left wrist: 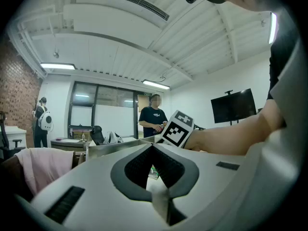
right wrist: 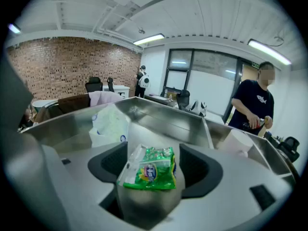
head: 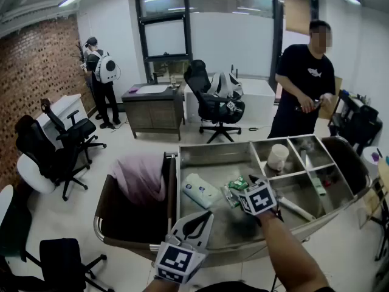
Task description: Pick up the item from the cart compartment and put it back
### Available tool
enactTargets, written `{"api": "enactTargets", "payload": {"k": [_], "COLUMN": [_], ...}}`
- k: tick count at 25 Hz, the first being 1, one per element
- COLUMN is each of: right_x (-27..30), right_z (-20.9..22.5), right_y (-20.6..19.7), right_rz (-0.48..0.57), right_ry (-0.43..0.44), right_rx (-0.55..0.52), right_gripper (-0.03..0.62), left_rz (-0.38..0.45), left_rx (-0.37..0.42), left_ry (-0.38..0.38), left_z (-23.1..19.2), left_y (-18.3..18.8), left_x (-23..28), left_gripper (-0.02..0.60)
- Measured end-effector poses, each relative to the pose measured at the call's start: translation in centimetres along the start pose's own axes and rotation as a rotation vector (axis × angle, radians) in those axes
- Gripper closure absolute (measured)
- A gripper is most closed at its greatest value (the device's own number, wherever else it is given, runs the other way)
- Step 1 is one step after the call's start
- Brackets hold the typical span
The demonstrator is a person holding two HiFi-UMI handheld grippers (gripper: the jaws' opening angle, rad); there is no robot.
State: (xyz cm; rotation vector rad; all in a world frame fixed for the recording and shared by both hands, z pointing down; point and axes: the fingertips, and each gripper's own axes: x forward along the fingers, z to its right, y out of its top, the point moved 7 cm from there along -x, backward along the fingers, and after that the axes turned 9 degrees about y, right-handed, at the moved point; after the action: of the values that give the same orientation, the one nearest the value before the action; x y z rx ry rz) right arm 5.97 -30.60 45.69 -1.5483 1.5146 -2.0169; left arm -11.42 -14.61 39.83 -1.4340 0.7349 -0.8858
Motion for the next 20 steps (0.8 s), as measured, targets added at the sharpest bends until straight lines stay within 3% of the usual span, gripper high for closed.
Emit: {"api": "enactTargets", "payload": {"k": [3, 12, 20], "right_x": [1.9, 6.3, 7.4], "right_z": [0.3, 1.2, 1.8], "right_y": [-0.3, -2.5, -3.0], "right_rz": [-0.04, -0.201, -0.18], "right_ry": [0.012, 0.028, 0.075], "right_rx": [0.038, 0.088, 0.153], "right_gripper": [0.186, 0.183, 0.205], "left_rz": [0.001, 0.005, -0.011], "left_rx": [-0.003, -0.025, -0.034], "left_ry": [-0.008, -0.026, -0.021], "left_z": [-0.4, -1.2, -1.4], "left_y": [-0.4, -0.5, -0.8], "left_x": [0.1, 0.6, 0.7], "left_gripper": [0.581, 0.581, 0.581]}}
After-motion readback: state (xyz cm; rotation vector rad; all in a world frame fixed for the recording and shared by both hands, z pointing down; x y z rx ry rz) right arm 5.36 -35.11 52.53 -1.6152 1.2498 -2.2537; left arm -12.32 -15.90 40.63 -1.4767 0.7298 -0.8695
